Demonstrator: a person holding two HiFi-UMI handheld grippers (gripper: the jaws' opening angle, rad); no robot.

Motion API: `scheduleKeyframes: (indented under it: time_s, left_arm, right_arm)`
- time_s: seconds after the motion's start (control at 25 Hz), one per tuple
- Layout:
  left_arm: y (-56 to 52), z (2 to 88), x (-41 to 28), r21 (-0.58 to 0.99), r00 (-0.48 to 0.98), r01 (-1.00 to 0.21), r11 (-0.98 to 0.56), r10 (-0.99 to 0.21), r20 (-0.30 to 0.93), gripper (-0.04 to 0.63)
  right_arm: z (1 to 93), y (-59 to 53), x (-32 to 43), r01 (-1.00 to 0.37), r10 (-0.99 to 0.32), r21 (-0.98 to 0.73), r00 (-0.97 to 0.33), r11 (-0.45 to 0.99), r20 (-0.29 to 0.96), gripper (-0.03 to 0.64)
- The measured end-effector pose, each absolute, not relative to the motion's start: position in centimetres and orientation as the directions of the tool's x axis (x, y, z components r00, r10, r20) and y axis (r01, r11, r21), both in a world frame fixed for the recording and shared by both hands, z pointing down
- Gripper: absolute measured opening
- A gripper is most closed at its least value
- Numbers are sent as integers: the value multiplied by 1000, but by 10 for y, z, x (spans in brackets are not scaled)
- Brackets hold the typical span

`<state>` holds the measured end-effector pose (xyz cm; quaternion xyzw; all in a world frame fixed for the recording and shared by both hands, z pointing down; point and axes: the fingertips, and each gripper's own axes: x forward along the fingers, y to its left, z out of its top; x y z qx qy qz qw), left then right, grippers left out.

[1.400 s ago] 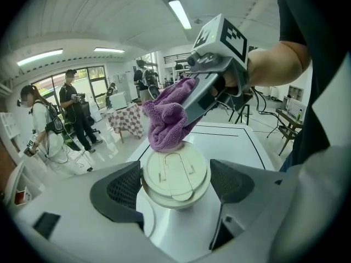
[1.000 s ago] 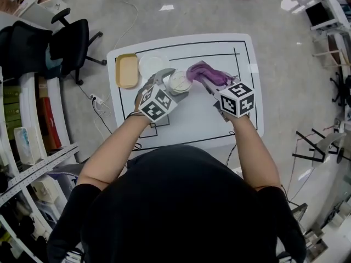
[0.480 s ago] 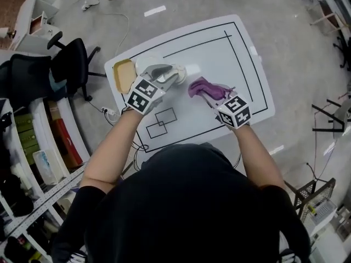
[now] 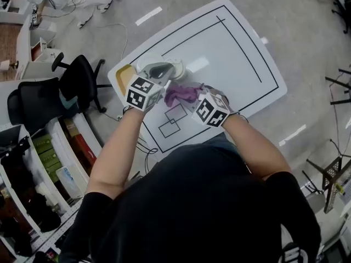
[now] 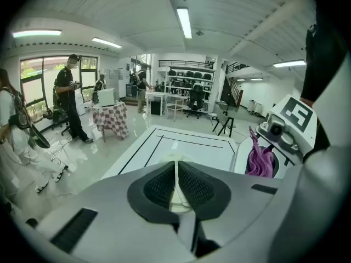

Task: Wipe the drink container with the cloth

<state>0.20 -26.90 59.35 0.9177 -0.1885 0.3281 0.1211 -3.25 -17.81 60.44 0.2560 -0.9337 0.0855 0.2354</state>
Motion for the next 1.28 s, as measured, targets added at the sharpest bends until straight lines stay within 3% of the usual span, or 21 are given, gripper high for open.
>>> scheduleKeyframes:
  time_s: [0.2, 0.52, 1.28]
  left_arm:
    - [-267, 597, 5, 106, 716, -403, -909, -240, 656, 37]
    - [-267, 600, 6, 64, 706, -377, -924, -242, 666, 35]
    - [-268, 607, 7, 47, 737, -358, -933, -252, 627, 31]
  right_arm:
    - [623, -196, -29, -602, -522, -5, -697, 799, 492, 72]
    - [652, -212, -11, -750, -624, -135, -624, 648, 471, 72]
    - [773, -223, -14, -804, -497, -154, -492, 574, 715, 72]
